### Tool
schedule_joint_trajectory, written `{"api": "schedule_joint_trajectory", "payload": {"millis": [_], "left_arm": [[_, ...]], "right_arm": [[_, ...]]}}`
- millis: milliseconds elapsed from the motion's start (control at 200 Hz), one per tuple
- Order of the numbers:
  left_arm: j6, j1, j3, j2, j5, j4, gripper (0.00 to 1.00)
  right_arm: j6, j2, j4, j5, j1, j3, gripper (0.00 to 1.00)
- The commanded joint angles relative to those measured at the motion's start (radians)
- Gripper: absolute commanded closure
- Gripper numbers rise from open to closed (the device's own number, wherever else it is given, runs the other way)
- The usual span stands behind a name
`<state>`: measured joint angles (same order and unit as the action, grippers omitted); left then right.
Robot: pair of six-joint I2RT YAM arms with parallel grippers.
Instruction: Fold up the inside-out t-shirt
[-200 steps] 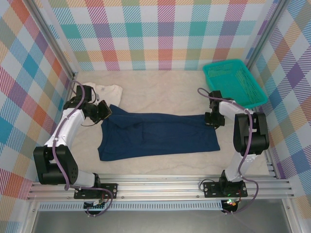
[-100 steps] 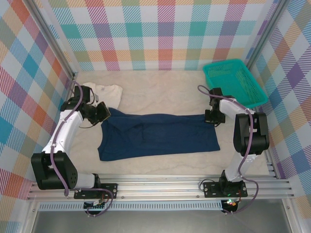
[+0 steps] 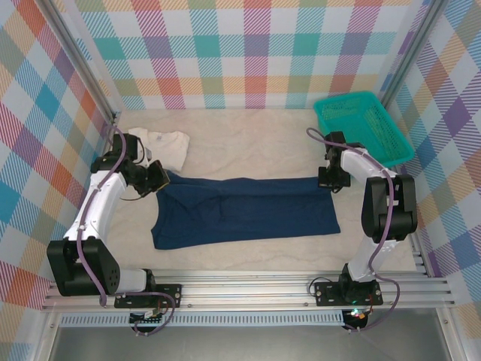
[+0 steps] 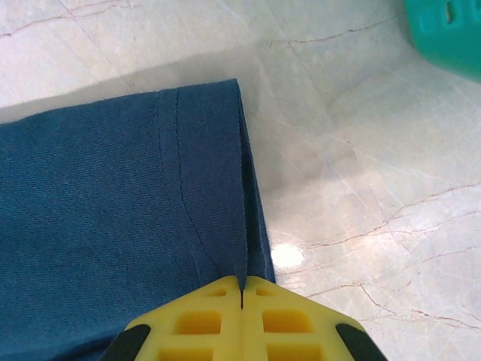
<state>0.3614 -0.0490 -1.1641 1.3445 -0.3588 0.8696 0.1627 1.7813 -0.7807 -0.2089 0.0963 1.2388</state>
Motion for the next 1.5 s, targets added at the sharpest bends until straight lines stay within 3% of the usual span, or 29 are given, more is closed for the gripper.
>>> {"api": "schedule_joint_trajectory", "payload": {"millis": [0,1495], "left_arm": [[-0.033,-0.018,-0.006,-0.028,-0.027,0.046,1.0],[-0.039,-0.018,0.063,-0.104,-0.17,0.157,1.0]], "right_arm": [[-0.022,-0.001,-0.039,-0.023,-0.011,0.032,0.95],[-0.037,0.068,-0.065,-0.078,-0.004,0.046,0.93]]}}
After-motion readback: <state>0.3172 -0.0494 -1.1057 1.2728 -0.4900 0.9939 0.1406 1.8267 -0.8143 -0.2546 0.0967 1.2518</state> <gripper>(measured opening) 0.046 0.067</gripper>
